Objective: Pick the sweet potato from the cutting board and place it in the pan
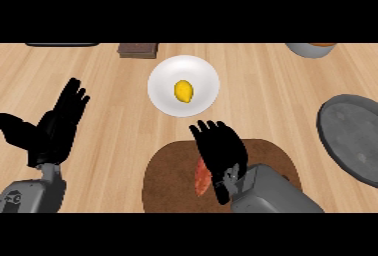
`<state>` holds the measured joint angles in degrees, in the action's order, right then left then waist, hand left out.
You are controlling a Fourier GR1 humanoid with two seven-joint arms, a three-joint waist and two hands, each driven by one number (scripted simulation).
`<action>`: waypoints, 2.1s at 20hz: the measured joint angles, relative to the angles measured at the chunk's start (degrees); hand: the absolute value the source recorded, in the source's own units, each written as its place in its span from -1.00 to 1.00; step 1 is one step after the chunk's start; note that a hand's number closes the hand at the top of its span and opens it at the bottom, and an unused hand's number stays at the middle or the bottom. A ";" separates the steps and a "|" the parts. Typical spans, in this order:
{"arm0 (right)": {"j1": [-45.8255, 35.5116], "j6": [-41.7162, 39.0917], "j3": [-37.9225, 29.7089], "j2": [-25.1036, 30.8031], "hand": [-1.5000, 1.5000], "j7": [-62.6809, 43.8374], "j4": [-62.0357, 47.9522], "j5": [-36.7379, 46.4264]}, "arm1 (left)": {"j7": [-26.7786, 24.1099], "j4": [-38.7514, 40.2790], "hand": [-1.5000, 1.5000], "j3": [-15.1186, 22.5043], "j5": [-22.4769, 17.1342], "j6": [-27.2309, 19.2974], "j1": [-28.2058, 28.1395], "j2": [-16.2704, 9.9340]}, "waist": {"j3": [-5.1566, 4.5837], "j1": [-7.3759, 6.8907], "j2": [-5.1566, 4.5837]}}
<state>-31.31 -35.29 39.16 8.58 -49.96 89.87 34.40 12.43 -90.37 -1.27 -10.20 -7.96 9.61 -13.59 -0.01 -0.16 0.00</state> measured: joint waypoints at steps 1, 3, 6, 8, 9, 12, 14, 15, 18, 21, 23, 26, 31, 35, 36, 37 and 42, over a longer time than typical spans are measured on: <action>-0.01 0.17 -0.09 -0.75 -1.00 0.89 -1.54 1.15 | 0.33 -0.69 0.00 -0.01 0.13 0.01 -0.23 0.14 | 0.00 -0.04 0.01; 0.87 0.52 -0.37 -1.32 -1.00 2.42 -2.88 3.38 | 0.44 0.13 0.00 -0.48 0.17 0.57 0.70 0.25 | 0.00 0.00 -0.01; 1.38 1.76 -1.09 -3.62 -1.00 3.86 -5.21 6.49 | 0.27 0.26 0.00 -1.26 0.26 1.52 0.45 0.21 | 0.01 -0.02 -0.01; 1.67 3.32 -1.06 -5.49 -1.00 4.89 -7.72 8.15 | 0.51 0.90 0.00 -2.38 -0.17 2.50 1.17 -0.44 | 0.00 -0.05 -0.02; 1.56 3.87 -1.59 -5.92 -1.00 6.01 -8.79 8.89 | 0.22 0.42 0.00 -2.15 0.33 2.25 0.69 0.04 | 0.01 -0.07 -0.02; 2.93 4.17 -2.05 -6.56 -1.00 7.56 -9.88 10.43 | -0.01 0.53 0.00 -1.65 1.55 1.75 0.68 1.29 | 0.01 -0.02 -0.01; 3.18 4.09 -2.41 -7.32 1.00 8.18 -11.06 10.84 | 0.62 -0.64 0.00 -1.62 1.88 1.79 -0.19 1.62 | 0.01 -0.06 0.00; 3.23 4.11 -3.04 -7.05 1.00 9.77 -11.65 11.05 | 1.12 -0.97 0.00 -1.67 1.86 1.88 -0.30 1.71 | 0.01 -0.07 0.00; 2.50 5.97 -2.89 -6.98 1.00 14.03 -13.76 12.40 | 0.88 0.77 0.00 -2.42 1.84 2.49 1.07 1.62 | -0.02 -0.03 0.03; 1.60 8.00 -3.63 -7.55 1.00 17.64 -16.51 14.44 | 2.01 -0.83 0.00 -2.09 2.50 1.95 0.89 2.27 | -0.08 -0.03 0.20; 1.24 9.30 -3.66 -7.70 1.00 18.61 -17.53 14.72 | 2.70 -1.19 0.00 -2.35 2.86 1.79 1.17 2.33 | -0.11 -0.02 0.26; 1.98 10.91 -4.18 -7.84 1.00 20.62 -17.83 15.80 | 1.95 -1.01 0.00 -2.69 2.94 2.64 0.49 2.49 | -0.13 0.02 0.38; 7.37 11.62 -3.07 -5.45 1.00 21.97 -10.51 16.53 | 1.49 -1.38 0.00 -3.14 2.82 3.36 -0.68 2.89 | -0.11 0.33 0.47; 19.30 12.60 -0.95 5.07 1.00 26.70 2.69 16.01 | 1.56 -1.99 0.00 -3.98 2.99 2.77 -1.86 2.65 | -0.01 2.05 0.83; 22.49 13.75 -0.48 8.05 1.00 28.11 5.74 16.30 | 1.34 -1.98 0.00 -4.18 2.89 2.84 -2.33 2.61 | 0.00 2.53 0.90; 25.32 14.65 -0.34 11.04 1.00 29.17 9.27 16.64 | 1.32 -1.87 0.00 -4.59 2.65 2.96 -2.30 2.37 | 0.01 2.79 0.88; 33.16 20.87 -4.40 23.02 1.00 32.72 25.83 19.76 | 0.60 -1.98 0.00 -4.79 2.79 3.27 -3.82 2.27 | 0.01 3.33 0.97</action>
<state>1.84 -14.43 34.76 31.60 -17.24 115.70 54.16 13.03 -92.35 -6.06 -7.41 -4.69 5.79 -11.32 0.01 3.17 0.98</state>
